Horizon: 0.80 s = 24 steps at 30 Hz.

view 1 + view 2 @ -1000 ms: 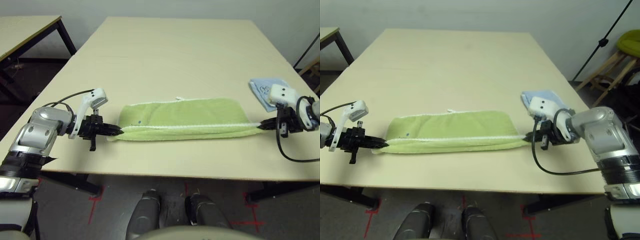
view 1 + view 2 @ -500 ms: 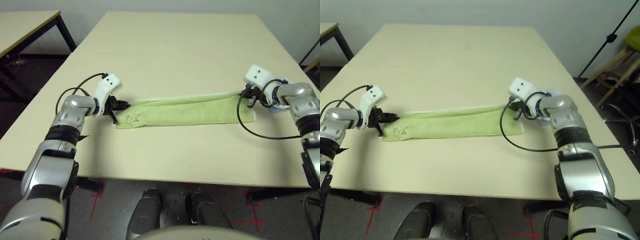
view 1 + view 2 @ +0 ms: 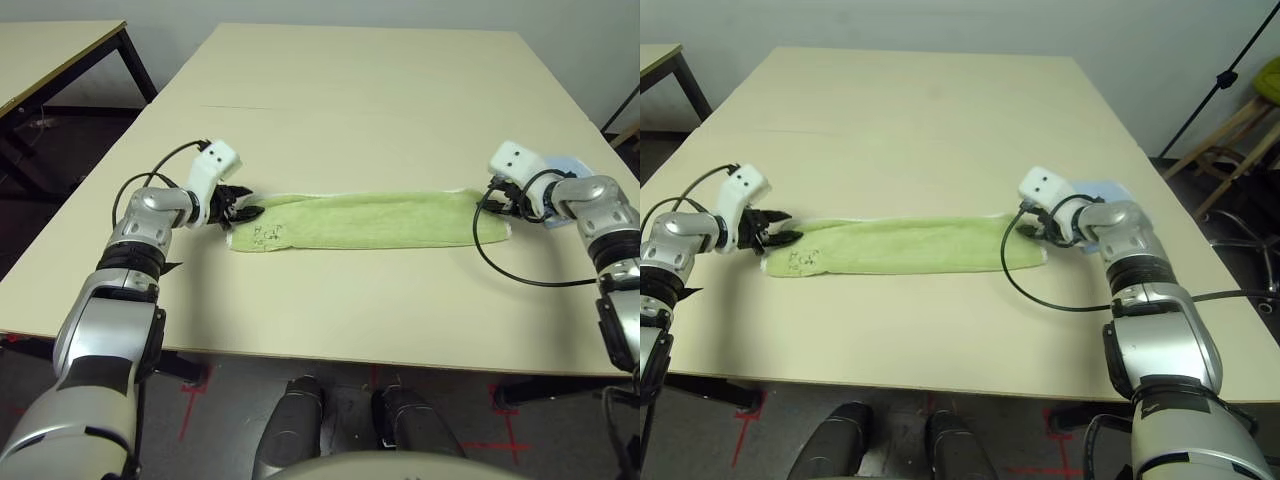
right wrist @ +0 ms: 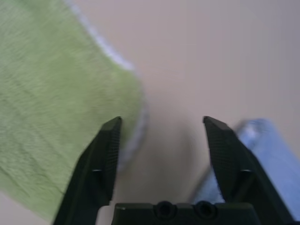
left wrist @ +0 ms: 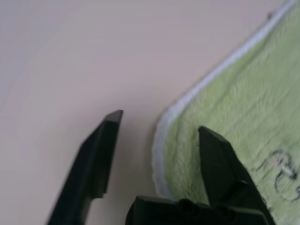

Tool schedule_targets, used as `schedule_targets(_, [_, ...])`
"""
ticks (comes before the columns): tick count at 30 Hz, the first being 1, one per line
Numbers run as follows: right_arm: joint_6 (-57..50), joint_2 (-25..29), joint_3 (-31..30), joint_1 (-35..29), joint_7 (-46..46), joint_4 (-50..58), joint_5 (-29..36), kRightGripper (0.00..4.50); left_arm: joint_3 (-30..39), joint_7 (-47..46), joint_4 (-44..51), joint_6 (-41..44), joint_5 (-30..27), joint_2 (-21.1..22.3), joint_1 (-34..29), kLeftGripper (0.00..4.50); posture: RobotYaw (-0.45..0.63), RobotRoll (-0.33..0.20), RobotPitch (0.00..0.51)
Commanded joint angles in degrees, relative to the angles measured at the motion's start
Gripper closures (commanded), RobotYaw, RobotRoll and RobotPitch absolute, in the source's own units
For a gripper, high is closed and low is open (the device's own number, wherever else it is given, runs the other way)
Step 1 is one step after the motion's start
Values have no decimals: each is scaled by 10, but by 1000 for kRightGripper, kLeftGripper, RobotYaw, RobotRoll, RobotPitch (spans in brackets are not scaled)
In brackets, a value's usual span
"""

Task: Fold the towel and set it aside.

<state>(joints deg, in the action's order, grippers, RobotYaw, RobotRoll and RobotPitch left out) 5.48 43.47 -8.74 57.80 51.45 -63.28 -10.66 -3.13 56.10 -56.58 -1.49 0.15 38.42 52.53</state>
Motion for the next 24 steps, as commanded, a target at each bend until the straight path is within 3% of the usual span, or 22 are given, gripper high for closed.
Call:
schedule_targets(1, [-9,13,35,23,-9,1,23,18,32,-4,49,45,-30,5,3,0,112,0,107])
schedule_targets(5, [-30,-9,78,15,-30,53,66,18,89,-55,149,142,-89,-20,-17,0,114,0,106])
schedule_targets(8, [-93,-63,131,-19,-116,134,110,18,122,-117,301,213,-134,-69,-90,0,111,0,104])
schedule_targets(13, [-170,-177,185,-136,-278,341,145,18,152,-288,474,239,-135,-178,-206,0,114,0,105])
schedule_targets(17, [-250,-244,190,-233,-325,476,170,18,142,-360,548,243,-129,-238,-275,0,115,0,110])
schedule_targets(20, [-304,-270,167,-284,-328,545,176,621,140,-386,560,253,-134,-259,-303,589,112,0,113])
schedule_targets(24, [-355,-270,154,-317,-329,575,177,2170,112,-383,558,256,-116,-250,-334,1973,103,0,114])
